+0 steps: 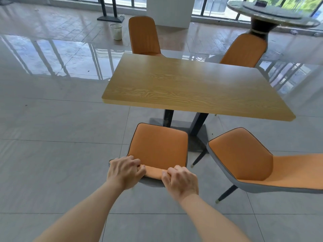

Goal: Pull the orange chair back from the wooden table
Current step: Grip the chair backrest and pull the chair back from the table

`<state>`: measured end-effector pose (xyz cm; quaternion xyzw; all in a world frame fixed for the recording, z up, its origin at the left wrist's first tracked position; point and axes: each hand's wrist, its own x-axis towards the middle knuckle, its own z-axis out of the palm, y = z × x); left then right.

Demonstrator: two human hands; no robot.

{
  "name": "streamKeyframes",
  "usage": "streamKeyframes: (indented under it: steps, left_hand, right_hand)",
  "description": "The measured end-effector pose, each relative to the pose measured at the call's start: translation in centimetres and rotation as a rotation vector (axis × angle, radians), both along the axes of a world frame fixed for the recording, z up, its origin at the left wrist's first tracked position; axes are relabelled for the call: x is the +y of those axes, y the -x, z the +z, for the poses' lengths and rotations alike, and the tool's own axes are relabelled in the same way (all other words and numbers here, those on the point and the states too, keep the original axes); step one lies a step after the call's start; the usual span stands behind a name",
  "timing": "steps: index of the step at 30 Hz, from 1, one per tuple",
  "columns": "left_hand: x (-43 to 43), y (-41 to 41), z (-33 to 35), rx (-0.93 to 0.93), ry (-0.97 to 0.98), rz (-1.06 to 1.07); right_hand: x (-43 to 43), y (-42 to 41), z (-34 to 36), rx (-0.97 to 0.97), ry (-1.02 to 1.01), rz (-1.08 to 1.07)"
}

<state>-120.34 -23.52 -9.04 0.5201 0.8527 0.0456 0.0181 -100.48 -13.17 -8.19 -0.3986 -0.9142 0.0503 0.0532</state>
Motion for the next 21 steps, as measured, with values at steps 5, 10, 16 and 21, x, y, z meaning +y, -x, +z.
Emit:
streamKeyframes:
  steps: [5, 10, 16, 21]
  left_hand:
    - [2.1, 1.7, 0.8, -0.026, -0.009, 0.005]
    - [3.7, 3.3, 0.9, -0.043, 0.004, 0.0]
    - [5.0, 4.6, 1.5, -0.071, 0.052, -0.012]
    - [5.0, 4.5, 2.4, -0.099, 0.104, -0.01]
  right_hand:
    - [2.0, 1.8, -0.1, -0.015, 0.003, -0.022]
    - [3.6, 3.4, -0.3, -0.019, 0.004, -0.026]
    - [4.8, 4.7, 0.0, -0.027, 0.041, -0.029]
    - [4.9, 4.7, 0.1, -0.069, 0.076, -0.015]
